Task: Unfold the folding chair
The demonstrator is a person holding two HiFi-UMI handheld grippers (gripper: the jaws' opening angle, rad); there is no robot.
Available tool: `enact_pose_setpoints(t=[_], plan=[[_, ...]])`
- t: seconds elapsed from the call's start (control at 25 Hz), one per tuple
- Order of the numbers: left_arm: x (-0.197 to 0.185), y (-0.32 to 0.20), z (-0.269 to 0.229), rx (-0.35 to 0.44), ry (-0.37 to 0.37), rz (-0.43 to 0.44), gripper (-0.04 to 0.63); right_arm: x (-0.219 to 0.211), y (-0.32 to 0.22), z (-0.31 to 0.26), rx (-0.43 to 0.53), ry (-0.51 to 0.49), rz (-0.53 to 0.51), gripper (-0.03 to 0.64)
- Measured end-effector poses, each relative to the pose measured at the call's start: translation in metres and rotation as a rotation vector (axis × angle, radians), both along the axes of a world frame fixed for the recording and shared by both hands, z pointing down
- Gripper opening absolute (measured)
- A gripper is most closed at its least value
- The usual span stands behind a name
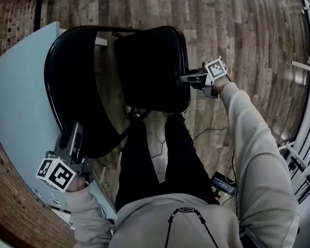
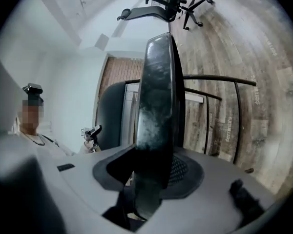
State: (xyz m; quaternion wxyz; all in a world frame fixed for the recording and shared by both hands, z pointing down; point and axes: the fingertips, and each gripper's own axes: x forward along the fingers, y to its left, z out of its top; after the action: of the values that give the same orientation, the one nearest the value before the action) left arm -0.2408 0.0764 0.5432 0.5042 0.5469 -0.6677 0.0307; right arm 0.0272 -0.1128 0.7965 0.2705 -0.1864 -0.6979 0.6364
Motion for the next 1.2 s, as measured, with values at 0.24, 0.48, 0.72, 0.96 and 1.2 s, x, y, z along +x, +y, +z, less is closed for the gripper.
enact_pose_setpoints(t=[0.24,0.48,0.72,0.96,1.2], plan=[[0.042,-0.024,0.036,-0.005,0.046,-0.004,0.069,0.075,-0.044,0.082,-0.049,-0.119,0.02,0.154],[0.08,-0.05,0.072,-0.008,0.069,0.023,0.071,0.127,-0.077,0.156,-0.08,-0.144,0.053,0.179],[0.097,-0.062,0.098,-0.033,0.082,-0.021,0.069,0.159,-0.09,0.201,-0.105,-0.169,0.14,0.19],[0.093,-0.059,0.109,0.03,0.162,-0.014,0.074,0.167,-0.096,0.216,-0.057,-0.123,0.278,0.22],[0.07,-0.063,0.094,0.024,-0.069,0.074,0.365,0.209,-0.125,0.229,0.196,0.241,0.46,0.344]])
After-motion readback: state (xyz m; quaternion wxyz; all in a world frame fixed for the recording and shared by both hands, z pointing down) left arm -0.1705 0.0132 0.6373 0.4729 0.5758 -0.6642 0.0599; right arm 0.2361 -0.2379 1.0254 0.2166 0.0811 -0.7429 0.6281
